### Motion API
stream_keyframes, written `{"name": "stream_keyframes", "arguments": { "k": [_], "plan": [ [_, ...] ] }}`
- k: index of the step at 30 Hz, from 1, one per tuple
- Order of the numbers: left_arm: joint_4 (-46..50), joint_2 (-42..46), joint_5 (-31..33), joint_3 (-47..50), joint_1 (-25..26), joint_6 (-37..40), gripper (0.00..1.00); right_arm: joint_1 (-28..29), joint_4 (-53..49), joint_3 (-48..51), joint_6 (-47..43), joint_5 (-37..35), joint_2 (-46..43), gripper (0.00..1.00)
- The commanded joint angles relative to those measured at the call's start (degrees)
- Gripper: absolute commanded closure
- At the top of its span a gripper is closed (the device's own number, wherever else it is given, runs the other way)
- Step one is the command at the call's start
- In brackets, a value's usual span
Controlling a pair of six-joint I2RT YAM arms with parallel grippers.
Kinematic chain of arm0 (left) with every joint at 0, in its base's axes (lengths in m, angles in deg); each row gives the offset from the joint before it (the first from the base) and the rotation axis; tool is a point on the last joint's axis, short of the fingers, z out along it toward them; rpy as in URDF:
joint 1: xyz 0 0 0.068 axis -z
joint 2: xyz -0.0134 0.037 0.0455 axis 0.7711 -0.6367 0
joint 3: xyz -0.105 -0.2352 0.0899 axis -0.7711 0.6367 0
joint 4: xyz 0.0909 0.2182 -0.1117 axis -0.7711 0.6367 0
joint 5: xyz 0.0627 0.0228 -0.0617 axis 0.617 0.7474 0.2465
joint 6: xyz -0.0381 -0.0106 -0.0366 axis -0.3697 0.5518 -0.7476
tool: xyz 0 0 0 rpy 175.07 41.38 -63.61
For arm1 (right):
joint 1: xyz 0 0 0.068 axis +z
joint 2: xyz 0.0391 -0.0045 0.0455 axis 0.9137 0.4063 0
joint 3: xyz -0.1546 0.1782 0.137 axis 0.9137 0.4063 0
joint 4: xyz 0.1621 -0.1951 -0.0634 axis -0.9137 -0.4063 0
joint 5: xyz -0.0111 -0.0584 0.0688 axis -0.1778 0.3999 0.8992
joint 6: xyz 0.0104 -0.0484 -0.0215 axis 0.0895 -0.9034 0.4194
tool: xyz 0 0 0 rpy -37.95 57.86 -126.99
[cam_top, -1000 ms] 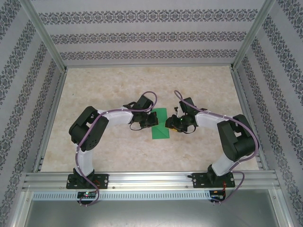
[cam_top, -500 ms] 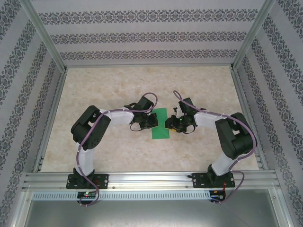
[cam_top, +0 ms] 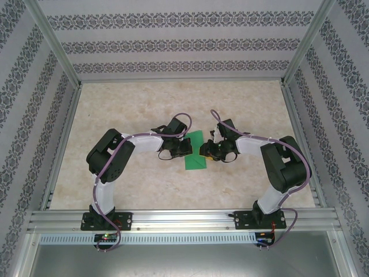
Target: Fold a paper plane with a square sheet of paper (pick it up from the middle)
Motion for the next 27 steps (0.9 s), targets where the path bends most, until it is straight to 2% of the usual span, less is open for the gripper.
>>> {"name": "stream_keyframes", "arguments": {
  "k": [1,4,8,13,19,22,27],
  "plan": [
    [0.32,-0.30,0.16,-0.73,0.53,0.73,0.96,-0.06,2.33,0.38,0.20,1.49,0.25,0.67],
    [0.70,-0.22,0.42,-0.96,0.55,0.87,0.96,-0.51,2.63,1.06,0.08,0.82,-0.43,0.66],
    [1.04,-0.13,0.48,-1.16,0.48,0.87,0.96,-1.08,5.66,2.33,0.62,4.60,-0.39,0.68],
    [1.03,0.26,0.46,-1.24,0.58,0.63,0.96,-1.03,7.26,3.55,0.27,5.56,-0.82,0.70],
    [1.13,0.75,0.49,-1.43,0.57,0.52,0.96,-1.08,9.08,4.20,0.03,6.85,-0.44,0.74],
    [0.88,1.48,0.65,-1.33,0.57,0.26,0.96,-1.21,8.97,4.15,-0.26,6.97,-0.22,0.79],
    [0.78,3.37,1.50,-1.11,0.50,0.17,0.95,-1.57,8.68,4.19,-0.35,7.01,-1.05,0.80]
  ]
}}
